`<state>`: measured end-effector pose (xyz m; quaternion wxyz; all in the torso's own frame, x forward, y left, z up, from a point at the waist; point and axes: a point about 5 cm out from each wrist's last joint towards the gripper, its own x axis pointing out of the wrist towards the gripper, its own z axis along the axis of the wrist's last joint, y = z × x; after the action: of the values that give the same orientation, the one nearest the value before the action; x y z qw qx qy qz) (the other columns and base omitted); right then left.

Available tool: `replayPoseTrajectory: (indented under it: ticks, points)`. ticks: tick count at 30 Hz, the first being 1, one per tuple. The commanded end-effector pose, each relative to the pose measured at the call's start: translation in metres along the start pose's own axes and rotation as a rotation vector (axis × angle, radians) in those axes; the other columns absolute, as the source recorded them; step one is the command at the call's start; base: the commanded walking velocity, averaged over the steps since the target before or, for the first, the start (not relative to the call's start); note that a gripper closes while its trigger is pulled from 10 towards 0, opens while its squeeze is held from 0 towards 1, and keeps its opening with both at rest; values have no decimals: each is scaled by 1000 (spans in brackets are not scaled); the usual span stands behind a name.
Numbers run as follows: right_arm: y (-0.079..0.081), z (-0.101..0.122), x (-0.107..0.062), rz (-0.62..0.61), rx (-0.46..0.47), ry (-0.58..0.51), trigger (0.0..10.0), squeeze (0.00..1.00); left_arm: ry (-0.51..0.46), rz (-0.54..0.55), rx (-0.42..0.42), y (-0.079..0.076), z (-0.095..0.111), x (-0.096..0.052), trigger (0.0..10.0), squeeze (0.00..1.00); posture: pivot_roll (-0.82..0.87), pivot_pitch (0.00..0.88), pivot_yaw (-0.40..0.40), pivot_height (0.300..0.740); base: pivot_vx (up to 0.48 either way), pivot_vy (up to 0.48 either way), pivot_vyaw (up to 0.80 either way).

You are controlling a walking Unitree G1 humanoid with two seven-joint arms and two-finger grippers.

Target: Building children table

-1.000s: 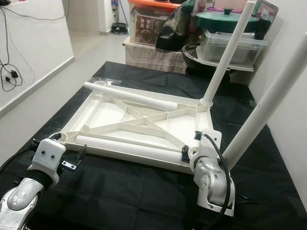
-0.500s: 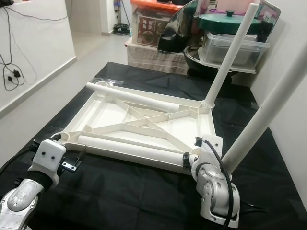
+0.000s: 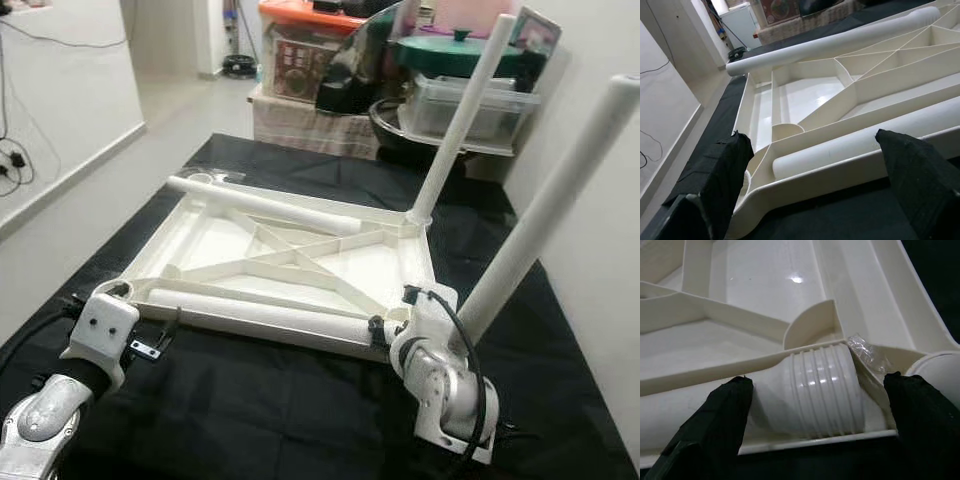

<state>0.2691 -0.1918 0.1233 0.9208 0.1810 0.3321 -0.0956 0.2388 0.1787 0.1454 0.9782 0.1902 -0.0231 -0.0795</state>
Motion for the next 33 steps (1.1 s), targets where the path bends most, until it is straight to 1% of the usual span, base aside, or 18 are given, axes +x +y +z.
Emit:
replayPoseTrajectory:
  ticks: [1, 2, 3, 4, 7, 8, 9, 10, 11, 13, 14, 20, 22, 23, 26, 28, 31, 33]
  points:
    - [3, -35, 7, 82, 97, 235, 10000, 0, 5, 2, 13, 1, -2, -2, 10000, 0, -42, 0, -103, 740, 0, 0, 0]
    - [3, -35, 7, 82, 97, 235, 10000, 0, 5, 2, 13, 1, -2, -2, 10000, 0, -42, 0, -103, 740, 0, 0, 0]
    - [5, -34, 7, 106, 153, 240, 10000, 0, 5, -1, 14, 0, -2, -1, 10000, 0, -42, 0, -103, 740, 0, 0, 0]
    - [8, -31, 8, 141, 181, 226, 10000, 0, 4, -3, 14, -1, -1, -1, 10000, 0, -44, 0, -96, 740, 0, 0, 0]
    - [10, -28, 9, 164, 193, 215, 10000, 0, 3, -4, 14, -1, -1, 0, 10000, 0, -44, 0, -96, 740, 0, 0, 0]
    - [14, -25, 10, 214, 207, 202, 10000, 0, 2, -6, 14, -1, -1, 1, 10000, 0, -43, 0, -93, 740, 0, 0, 0]
    - [14, -25, 10, 214, 207, 202, 10000, 0, 2, -6, 14, -1, -1, 1, 10000, 0, -43, 0, -93, 740, 0, 0, 0]
    - [19, -21, 9, 277, 208, 192, 10000, 0, 0, -7, 15, 0, -1, 1, 10000, 0, -44, 0, -91, 740, 0, 0, 0]
    - [19, -21, 9, 277, 208, 192, 10000, 0, 0, -7, 15, 0, -1, 1, 10000, 0, -44, 0, -91, 740, 0, 0, 0]
    - [26, -18, 8, 380, 203, 175, 10000, 0, -1, -8, 19, 1, -1, 2, 10000, 0, -40, 0, -90, 740, 0, 0, 0]
    - [26, -18, 8, 380, 203, 175, 10000, 0, -1, -8, 19, 1, -1, 2, 10000, 0, -40, 0, -90, 740, 0, 0, 0]
    - [30, -6, 7, 506, 205, 101, 10000, 0, -3, -6, 21, 2, 0, 1, 10000, 0, -35, 0, -90, 740, 0, 0, 0]
    - [34, 4, 0, 622, 189, 58, 10000, 0, -3, -6, 22, 2, 0, 1, 10000, 0, -37, 0, -90, 740, 0, 0, 0]
    - [34, 4, 0, 622, 189, 58, 10000, 0, -3, -6, 22, 2, 0, 1, 10000, 0, -37, 0, -90, 740, 0, 0, 0]
    - [37, 18, -14, 772, 131, 10, 10000, 0, -5, -5, 26, 3, 0, 2, 10000, 0, -39, 0, -87, 740, 0, 0, 0]
    - [36, 20, -16, 792, 120, 6, 10000, 0, -5, -6, 27, 3, 0, 2, 10000, 0, -39, 0, -87, 740, 0, 0, 0]
    - [40, 31, -30, 911, 51, -40, 10000, 0, -6, -6, 30, 3, 0, 3, 10000, 0, -39, 0, -85, 740, 0, 0, 0]
    - [40, 34, -34, 942, 35, -49, 10000, 0, -6, -6, 31, 3, 0, 3, 10000, 0, -39, 0, -85, 740, 0, 0, 0]
